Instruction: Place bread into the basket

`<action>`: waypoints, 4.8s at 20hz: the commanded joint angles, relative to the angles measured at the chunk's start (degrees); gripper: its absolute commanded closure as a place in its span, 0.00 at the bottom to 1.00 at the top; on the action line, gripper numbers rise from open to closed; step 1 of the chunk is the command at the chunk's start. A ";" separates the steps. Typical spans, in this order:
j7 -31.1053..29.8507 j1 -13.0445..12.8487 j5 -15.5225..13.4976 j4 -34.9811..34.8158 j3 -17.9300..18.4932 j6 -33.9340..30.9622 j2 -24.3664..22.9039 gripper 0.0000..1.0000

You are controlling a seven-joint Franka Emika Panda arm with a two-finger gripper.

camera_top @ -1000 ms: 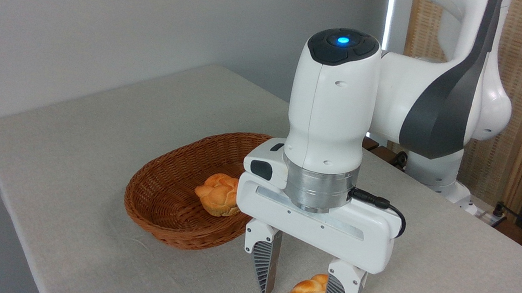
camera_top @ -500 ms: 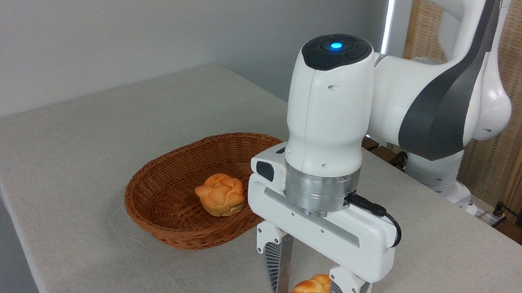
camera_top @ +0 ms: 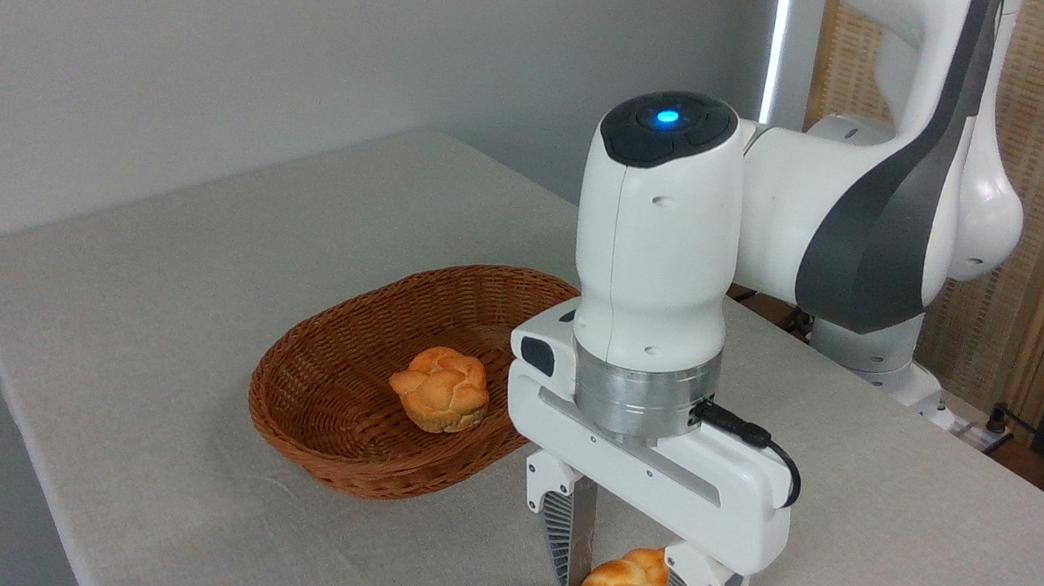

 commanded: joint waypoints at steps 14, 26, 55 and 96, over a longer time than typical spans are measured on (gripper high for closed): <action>-0.41 -0.44 0.82 -1.04 0.31 -0.58 -0.50 0.69; -0.94 -0.44 0.20 1.50 -0.30 -0.50 -0.85 0.73; -23.88 -0.97 -2.61 11.19 -33.17 -30.47 -3.40 0.47; -18.18 -0.88 1.34 24.28 -25.71 -30.47 -3.66 0.00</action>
